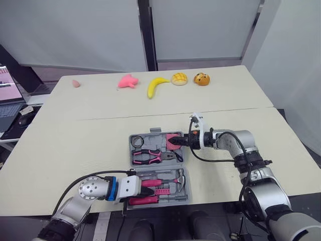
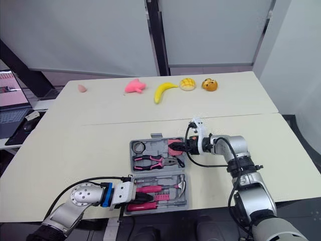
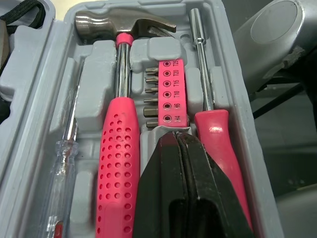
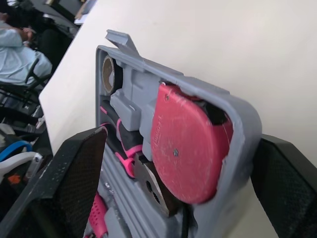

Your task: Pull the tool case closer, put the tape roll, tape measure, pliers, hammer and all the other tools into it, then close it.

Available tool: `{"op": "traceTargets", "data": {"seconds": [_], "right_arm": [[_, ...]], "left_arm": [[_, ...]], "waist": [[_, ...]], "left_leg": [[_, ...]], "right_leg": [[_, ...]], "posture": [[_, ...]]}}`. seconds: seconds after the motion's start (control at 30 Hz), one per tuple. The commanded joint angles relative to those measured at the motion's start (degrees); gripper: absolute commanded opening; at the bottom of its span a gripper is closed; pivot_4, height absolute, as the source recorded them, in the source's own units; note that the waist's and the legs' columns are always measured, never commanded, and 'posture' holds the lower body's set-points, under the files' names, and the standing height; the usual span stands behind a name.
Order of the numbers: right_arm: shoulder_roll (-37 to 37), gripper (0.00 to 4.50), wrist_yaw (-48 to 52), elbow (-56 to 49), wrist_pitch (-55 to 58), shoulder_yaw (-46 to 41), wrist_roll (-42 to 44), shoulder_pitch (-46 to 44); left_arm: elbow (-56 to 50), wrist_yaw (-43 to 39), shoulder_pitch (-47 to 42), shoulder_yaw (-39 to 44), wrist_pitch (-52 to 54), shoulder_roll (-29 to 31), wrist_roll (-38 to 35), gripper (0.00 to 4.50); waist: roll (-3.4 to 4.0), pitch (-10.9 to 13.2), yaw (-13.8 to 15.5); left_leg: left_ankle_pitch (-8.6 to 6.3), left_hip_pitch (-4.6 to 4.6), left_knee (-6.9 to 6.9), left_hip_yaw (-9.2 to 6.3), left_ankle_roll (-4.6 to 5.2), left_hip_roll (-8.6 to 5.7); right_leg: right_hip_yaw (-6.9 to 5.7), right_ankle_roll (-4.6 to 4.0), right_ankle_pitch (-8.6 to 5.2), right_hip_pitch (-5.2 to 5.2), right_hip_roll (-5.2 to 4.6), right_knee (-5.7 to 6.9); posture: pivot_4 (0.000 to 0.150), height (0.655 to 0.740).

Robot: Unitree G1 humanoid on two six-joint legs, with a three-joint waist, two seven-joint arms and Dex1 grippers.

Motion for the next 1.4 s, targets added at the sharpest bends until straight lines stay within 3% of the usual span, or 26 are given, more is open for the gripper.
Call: {"op": "traceTargets", "data": {"seconds": [0.03,0.23,0.37,0.53,0.63,0.93,1.17,1.4], "right_arm": [[-1.4,4.49,5.5,-6.0,-5.0,4.5,-0.5,-1.1],[-5.7,4.49,8.7,-15.5,-6.1,9.1,-1.2,0.9],[-7.9,4.49,9.2,-20.9,-5.6,10.5,-0.8,2.3],[-11.0,4.49,9.8,-28.8,-5.2,12.7,-0.7,4.7],[-12.0,4.49,9.5,-32.6,-4.2,13.3,0.1,5.6],[-12.0,4.49,7.5,-35.8,-4.4,12.7,0.3,6.1],[-14.1,4.49,8.8,-37.7,-3.7,14.0,1.0,7.1],[-15.1,4.49,8.5,-39.8,-3.4,14.2,1.4,7.6]], "left_arm": [[13.1,2.9,4.1,-3.5,1.2,1.1,8.6,0.0],[5.6,3.3,9.1,-2.1,0.8,2.3,4.3,0.0],[-8.8,2.3,15.1,2.6,5.4,4.6,-5.0,0.0],[-28.8,1.6,20.6,11.9,18.3,12.0,-18.7,0.0],[-27.8,1.2,14.1,12.9,24.5,12.4,-20.3,0.0],[-26.4,1.5,8.8,11.7,30.2,10.0,-16.4,0.0],[-31.6,0.7,10.9,14.6,33.8,10.9,-18.9,0.0],[-34.2,-3.9,21.0,22.9,34.2,14.9,-22.3,0.0]], "waist": [[0.25,-0.2,-0.1],[0.21,-0.5,-0.2],[-0.35,-0.4,-0.8],[-1.02,0.5,-0.5],[-1.06,0.6,0.9],[-1.43,1.0,0.6],[-1.53,1.1,0.6],[-1.69,1.3,0.6]], "left_leg": [[0.0,0.05,0.0,0.0,0.0,0.0],[0.0,0.02,-0.03,0.0,0.0,0.0],[-0.02,-0.09,-0.13,-0.05,0.01,0.11],[-0.25,-0.55,-0.19,-0.12,0.22,0.14],[-0.26,-1.27,-0.03,-0.2,0.21,0.13],[-0.31,-1.34,-0.03,-0.2,0.18,0.09],[-0.31,-1.35,-0.01,-0.2,0.18,0.08],[-0.31,-1.34,-0.02,-0.2,0.18,0.09]], "right_leg": [[0.01,0.0,0.0,-0.01,0.01,0.0],[0.02,0.01,-0.02,-0.02,0.01,-0.01],[0.0,-0.16,-0.15,-0.18,0.13,-0.01],[-0.11,-0.29,-0.47,-0.61,0.13,0.04],[-0.26,-0.48,-0.34,-1.22,0.09,0.08],[-0.3,-0.5,-0.34,-1.23,0.04,-0.01],[-0.31,-0.51,-0.34,-1.23,0.0,0.01],[-0.3,-0.52,-0.35,-1.24,0.0,0.02]], "posture": [[0.15,0.7255],[0.15,0.7255],[0.15,0.7255],[0.15,0.7255],[0.15,0.7255],[0.15,0.7255],[0.15,0.7255],[0.15,0.7255]]}}
